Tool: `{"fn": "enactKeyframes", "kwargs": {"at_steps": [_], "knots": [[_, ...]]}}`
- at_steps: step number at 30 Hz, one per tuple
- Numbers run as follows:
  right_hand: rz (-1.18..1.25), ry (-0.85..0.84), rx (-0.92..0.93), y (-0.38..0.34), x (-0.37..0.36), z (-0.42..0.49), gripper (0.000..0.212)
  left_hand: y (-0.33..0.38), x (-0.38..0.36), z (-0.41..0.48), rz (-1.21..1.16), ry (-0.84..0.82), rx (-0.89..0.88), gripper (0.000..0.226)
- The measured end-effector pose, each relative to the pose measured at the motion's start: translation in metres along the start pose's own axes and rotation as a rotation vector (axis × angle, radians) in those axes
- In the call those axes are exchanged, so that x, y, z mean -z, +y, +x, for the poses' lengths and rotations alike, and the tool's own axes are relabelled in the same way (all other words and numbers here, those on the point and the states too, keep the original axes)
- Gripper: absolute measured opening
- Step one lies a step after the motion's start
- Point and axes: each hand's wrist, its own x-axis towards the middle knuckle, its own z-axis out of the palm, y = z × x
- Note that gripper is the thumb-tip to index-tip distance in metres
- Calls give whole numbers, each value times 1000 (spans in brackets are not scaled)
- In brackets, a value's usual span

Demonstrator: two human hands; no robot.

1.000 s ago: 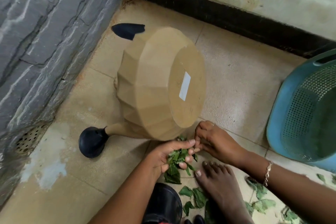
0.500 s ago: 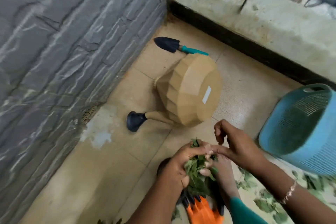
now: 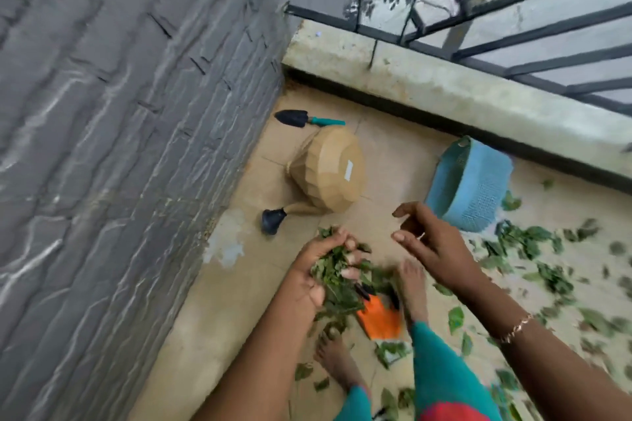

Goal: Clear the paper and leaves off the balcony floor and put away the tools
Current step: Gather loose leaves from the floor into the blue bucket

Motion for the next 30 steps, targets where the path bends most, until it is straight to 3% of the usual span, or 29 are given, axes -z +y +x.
{"fn": "enactKeyframes", "kwargs": {"at_steps": [5, 9, 12, 14, 16, 18, 20, 21, 26, 30], "knots": [[58, 165, -188, 28, 20, -36, 37, 0, -4, 2, 38, -32, -6, 38], [91, 189, -323, 63, 29, -61, 38, -4, -4, 27, 32, -10, -24, 36], [48, 139, -368, 81, 39, -70, 41, -5, -12, 48, 7, -66, 31, 14], [47, 152, -382, 88, 46, -75, 40, -4, -26, 57, 46, -56, 37, 14], [36, 162, -404, 95, 51, -76, 41, -2, -37, 64, 135, 61, 28, 26], [44, 158, -429, 99, 54, -78, 38, 0, -42, 68, 91, -23, 130, 29], [48, 184, -450, 100, 53, -81, 37, 0, -49, 71, 91, -2, 156, 21], [42, 205, -458, 99, 51, -82, 36, 7, -46, 73, 101, 20, 139, 32], [54, 238, -552, 90, 30, -89, 8, 23, -45, 76, 179, -230, 172, 49], [41, 291, -673, 75, -5, -100, 8, 53, -35, 87, 244, -195, 296, 44]]}}
